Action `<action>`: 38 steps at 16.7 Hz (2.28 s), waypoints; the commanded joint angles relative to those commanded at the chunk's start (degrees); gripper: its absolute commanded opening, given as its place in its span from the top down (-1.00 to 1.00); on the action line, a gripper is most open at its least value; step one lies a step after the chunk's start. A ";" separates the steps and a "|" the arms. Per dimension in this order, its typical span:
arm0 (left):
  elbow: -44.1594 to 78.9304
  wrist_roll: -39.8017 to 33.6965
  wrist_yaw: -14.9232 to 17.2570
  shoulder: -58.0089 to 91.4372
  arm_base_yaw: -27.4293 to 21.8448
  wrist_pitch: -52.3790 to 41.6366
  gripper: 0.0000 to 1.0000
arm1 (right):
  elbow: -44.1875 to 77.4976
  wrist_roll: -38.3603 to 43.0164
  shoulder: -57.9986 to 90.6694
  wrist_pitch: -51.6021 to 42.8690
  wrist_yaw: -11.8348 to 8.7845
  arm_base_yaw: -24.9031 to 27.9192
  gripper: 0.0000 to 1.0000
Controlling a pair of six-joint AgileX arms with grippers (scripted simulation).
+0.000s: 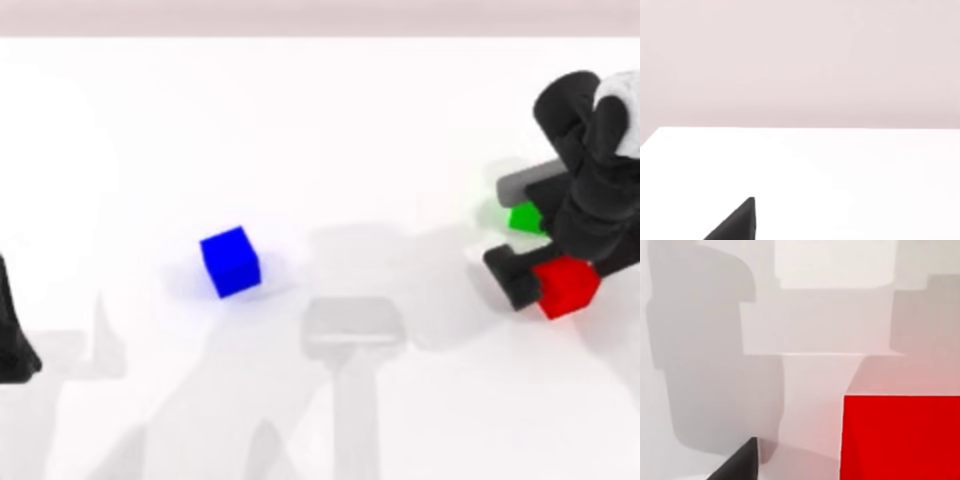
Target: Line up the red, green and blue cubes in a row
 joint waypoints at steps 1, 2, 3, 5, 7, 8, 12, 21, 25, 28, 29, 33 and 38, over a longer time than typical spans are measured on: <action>0.00 0.00 0.00 0.00 0.00 0.00 -1.00 | 0.00 0.00 0.00 0.00 0.00 0.00 -0.40; 0.00 0.00 0.00 0.00 0.00 0.00 -1.00 | 0.00 0.00 0.00 0.00 0.00 0.00 -0.25; 0.00 0.00 0.00 0.00 0.00 0.00 -1.00 | 0.00 0.00 0.00 0.00 0.00 0.00 -0.10; 0.00 0.00 0.00 0.00 0.00 0.00 -1.00 | 0.00 0.00 0.00 0.00 0.00 0.00 0.21; 0.00 0.00 0.00 0.00 0.00 0.00 -1.00 | 0.00 0.00 0.00 0.00 0.00 0.00 0.51; 0.00 0.00 0.00 0.00 0.00 0.00 -1.00 | 0.00 0.00 0.00 0.00 0.00 0.00 0.66; 0.00 0.00 0.00 0.00 0.00 0.00 -1.00 | 0.00 0.00 0.00 0.00 0.00 0.00 1.00; 0.00 0.00 0.00 0.00 0.00 0.00 -1.00 | 1.51 0.18 -2.11 -1.74 -0.20 -0.07 1.00; 0.00 0.00 0.00 0.00 0.00 0.00 -1.00 | 6.39 0.24 -4.93 -10.38 -0.22 0.05 1.00; 0.00 0.00 0.00 0.00 0.00 0.00 -1.00 | 9.36 0.02 -7.13 -14.93 -0.24 0.37 1.00; 0.00 0.00 0.00 0.00 0.00 0.00 -1.00 | 9.60 0.00 -7.35 -15.23 -0.24 0.39 1.00; 0.00 0.00 0.00 0.00 0.00 0.00 -1.00 | 9.58 0.21 -7.05 -15.17 -0.26 0.22 1.00; 0.00 0.00 0.00 0.00 0.00 0.00 -1.00 | 19.01 9.17 -0.29 -20.34 0.09 6.02 1.00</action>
